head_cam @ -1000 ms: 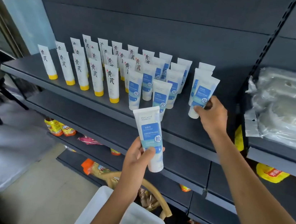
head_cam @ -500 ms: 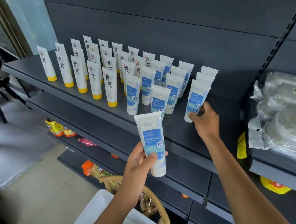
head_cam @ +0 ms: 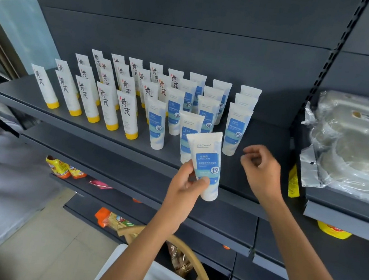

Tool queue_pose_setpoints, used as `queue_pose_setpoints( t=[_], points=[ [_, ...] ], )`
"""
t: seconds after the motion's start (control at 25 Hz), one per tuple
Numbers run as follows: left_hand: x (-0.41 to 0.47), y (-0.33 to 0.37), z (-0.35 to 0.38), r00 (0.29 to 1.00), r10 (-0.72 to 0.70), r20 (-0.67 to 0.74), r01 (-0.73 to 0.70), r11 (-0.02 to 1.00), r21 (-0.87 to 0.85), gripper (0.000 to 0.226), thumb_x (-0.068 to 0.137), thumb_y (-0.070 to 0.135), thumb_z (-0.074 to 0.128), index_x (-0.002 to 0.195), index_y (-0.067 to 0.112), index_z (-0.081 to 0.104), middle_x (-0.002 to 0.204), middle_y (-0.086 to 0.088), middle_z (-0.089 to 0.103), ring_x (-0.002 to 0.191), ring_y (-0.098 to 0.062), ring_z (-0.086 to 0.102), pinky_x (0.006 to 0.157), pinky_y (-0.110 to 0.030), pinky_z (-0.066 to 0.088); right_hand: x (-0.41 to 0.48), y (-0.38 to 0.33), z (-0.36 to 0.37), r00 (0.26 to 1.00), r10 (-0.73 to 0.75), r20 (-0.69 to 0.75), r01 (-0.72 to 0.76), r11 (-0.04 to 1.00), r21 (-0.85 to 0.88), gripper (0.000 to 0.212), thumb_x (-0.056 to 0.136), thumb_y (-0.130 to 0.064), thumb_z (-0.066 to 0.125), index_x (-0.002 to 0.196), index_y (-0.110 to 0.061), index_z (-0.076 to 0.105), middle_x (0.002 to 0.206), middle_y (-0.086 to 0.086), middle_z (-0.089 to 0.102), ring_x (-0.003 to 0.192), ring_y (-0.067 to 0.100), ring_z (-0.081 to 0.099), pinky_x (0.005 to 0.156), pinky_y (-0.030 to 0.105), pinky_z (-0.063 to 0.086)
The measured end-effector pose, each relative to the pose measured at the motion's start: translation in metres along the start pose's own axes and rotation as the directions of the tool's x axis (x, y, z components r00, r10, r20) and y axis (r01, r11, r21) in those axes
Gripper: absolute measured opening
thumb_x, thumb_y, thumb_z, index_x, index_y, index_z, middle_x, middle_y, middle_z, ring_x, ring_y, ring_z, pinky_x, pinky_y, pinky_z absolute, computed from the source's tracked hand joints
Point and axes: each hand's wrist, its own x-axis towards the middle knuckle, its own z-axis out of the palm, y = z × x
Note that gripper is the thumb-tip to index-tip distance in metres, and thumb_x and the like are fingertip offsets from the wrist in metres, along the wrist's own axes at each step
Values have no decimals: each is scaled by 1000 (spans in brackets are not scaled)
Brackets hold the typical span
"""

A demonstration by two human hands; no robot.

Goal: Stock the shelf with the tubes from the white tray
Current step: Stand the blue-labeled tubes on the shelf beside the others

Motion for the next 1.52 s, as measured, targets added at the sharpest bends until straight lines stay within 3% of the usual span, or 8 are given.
queue_pose_setpoints(
  t=[0.16, 0.32, 0.48, 0.68, 0.76, 0.92, 1.52],
  points=[
    [39, 7, 9, 997, 70, 41, -74, 990, 123, 35, 99, 3, 55, 128, 23, 58, 125, 7, 67, 108, 4, 64, 86, -13, 52, -32, -3, -12, 963, -131, 236, 121, 991, 55, 21, 90, -8, 69, 103, -24, 70, 87, -4, 69, 73, 13, 59, 67, 20, 50],
    [64, 1, 20, 993, 84, 79, -100, 970, 224, 40, 98, 6, 55, 126, 34, 55, 126, 13, 65, 116, -1, 62, 90, -15, 52, -34, 2, -5, 927, -185, 325, 194, 981, 3, 31, 83, -12, 79, 107, -28, 69, 88, -11, 68, 67, 14, 57, 65, 28, 53],
    [73, -16, 25, 997, 49, 64, -62, 971, 232, 42, 98, 7, 55, 131, 35, 55, 131, 10, 65, 120, -5, 62, 96, -25, 53, -31, 11, 10, 954, -137, 266, 184, 970, -162, 25, 84, -22, 78, 104, -24, 64, 87, -10, 65, 69, 12, 58, 67, 40, 56],
    [72, -25, 29, 999, 28, -22, -23, 982, 188, 41, 99, 5, 54, 131, 32, 56, 126, 11, 67, 115, 2, 63, 82, -14, 54, -26, 15, 21, 962, -171, 215, 217, 953, -213, 25, 87, -30, 77, 106, -25, 60, 85, -11, 62, 70, 8, 58, 62, 35, 55],
    [72, -31, 30, 999, 27, -38, -19, 984, 179, 39, 100, 7, 56, 129, 33, 56, 125, 11, 68, 115, 2, 63, 90, -20, 55, -26, 16, 24, 965, -178, 194, 222, 947, -231, 25, 88, -36, 75, 106, -26, 60, 86, -12, 62, 71, 8, 59, 60, 33, 54],
    [74, -42, 30, 996, 30, -86, -20, 993, 115, 47, 99, 6, 58, 142, 25, 50, 136, 7, 64, 126, -6, 60, 106, -35, 53, -28, 17, 29, 973, -170, 155, 206, 941, -267, 25, 89, -42, 74, 103, -26, 60, 86, -13, 62, 74, 9, 60, 61, 34, 55],
    [61, -49, 19, 999, 1, -34, 1, 998, 70, 57, 92, 17, 60, 146, 28, 48, 146, 10, 55, 136, -5, 51, 115, -39, 45, -34, 12, 36, 983, -140, 115, 173, 915, -363, 23, 88, -37, 74, 101, -23, 62, 90, -12, 60, 78, 10, 60, 63, 35, 56]
  ],
)
